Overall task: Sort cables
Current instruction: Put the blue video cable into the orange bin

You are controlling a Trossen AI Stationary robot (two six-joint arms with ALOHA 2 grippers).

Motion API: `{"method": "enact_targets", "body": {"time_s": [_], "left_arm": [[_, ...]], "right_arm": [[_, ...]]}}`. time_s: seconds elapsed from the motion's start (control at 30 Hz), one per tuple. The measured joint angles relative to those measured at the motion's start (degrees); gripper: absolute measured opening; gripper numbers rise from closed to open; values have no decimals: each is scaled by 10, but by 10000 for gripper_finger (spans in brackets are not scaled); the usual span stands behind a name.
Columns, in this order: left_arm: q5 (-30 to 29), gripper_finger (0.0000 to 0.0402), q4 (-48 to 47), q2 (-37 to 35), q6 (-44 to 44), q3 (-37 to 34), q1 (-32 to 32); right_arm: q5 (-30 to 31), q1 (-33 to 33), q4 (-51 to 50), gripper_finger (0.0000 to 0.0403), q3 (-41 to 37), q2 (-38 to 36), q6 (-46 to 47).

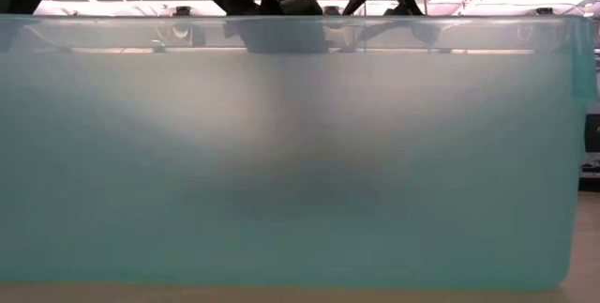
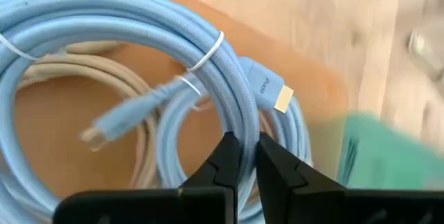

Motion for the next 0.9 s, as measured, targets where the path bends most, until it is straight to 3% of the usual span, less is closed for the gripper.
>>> {"method": "enact_targets", "body": {"time_s": [0.33, 0.53, 0.8, 0.9], "left_arm": [[-14, 24, 12, 0, -263, 10, 41], [-5, 24, 83, 0, -398, 10, 42], [-47, 23, 84, 0, -450, 10, 44], [-95, 23, 57, -20, -432, 12, 43]], "right_arm": [[0, 0, 23, 173, 0, 0, -11], [0, 0, 23, 173, 0, 0, -13], [0, 0, 24, 173, 0, 0, -21], [0, 0, 24, 173, 0, 0, -26]]}}
